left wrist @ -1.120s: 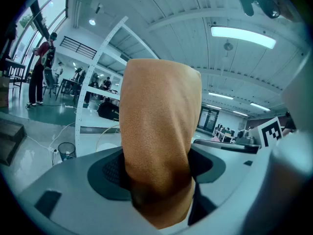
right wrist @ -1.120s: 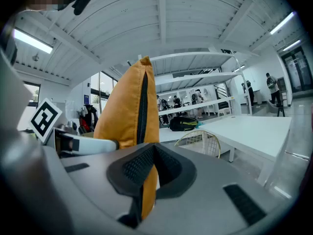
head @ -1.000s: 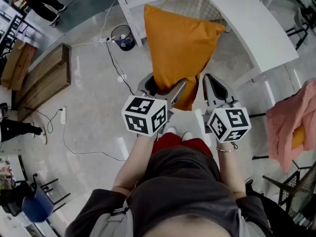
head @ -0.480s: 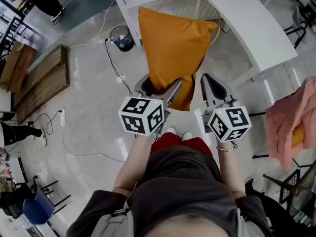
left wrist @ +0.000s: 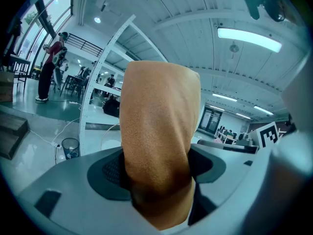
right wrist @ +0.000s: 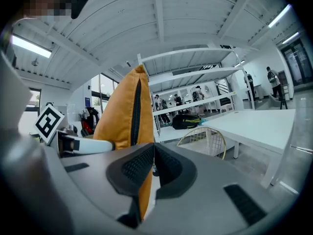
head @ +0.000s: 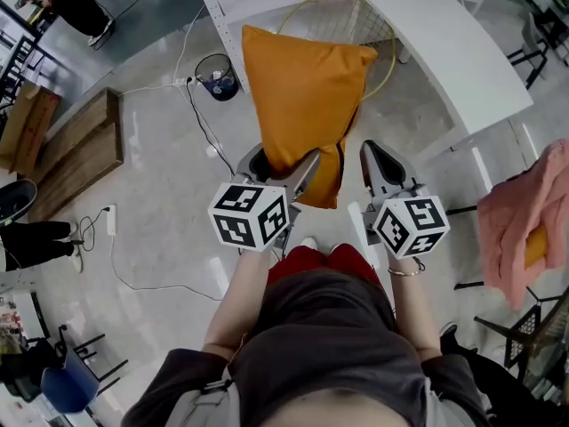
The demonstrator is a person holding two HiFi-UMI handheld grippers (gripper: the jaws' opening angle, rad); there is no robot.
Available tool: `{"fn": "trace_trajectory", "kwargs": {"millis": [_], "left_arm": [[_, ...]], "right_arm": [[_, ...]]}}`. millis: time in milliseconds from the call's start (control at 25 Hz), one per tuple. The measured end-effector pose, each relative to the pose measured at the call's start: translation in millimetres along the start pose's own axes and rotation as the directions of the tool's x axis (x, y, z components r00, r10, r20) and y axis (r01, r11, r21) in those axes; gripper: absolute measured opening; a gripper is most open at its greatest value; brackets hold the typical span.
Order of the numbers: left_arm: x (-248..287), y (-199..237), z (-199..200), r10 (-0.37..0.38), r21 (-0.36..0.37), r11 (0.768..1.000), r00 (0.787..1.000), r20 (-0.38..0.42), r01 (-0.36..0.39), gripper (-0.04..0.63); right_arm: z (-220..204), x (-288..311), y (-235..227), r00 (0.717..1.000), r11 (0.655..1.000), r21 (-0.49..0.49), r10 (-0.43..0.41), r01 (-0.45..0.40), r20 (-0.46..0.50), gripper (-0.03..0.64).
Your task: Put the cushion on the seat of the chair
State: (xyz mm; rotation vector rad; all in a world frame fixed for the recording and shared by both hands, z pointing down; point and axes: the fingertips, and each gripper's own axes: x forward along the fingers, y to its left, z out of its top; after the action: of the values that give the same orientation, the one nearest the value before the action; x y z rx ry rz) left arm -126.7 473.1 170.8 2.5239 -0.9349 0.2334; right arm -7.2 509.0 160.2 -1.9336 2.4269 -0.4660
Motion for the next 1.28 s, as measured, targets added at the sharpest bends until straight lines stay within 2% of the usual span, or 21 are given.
{"fn": "trace_trajectory", "kwargs": {"millis": [320, 800, 1280], "left_arm": [[3, 15, 0, -0.001, -0.024, 1.000, 1.000, -0.007, 0.001, 0.351], [19, 38, 11, 0.027, -0.043, 0.999, 1.000, 0.007, -0.026, 0.351], [87, 72, 25, 0.051, -0.065, 0.997, 0.998, -0.028, -0.053, 0.353]], "right_arm": [[-3, 11, -2, 1.000, 1.000, 0.012, -0.023, 0.023, -0.017, 0.018], [0, 41, -8, 1.000, 0.999, 0.042, 0.018, -0.017, -0.022, 0.018], [2, 103, -57, 0.998, 0.996, 0.085, 0.031, -0.026, -0.057, 0.018]]}}
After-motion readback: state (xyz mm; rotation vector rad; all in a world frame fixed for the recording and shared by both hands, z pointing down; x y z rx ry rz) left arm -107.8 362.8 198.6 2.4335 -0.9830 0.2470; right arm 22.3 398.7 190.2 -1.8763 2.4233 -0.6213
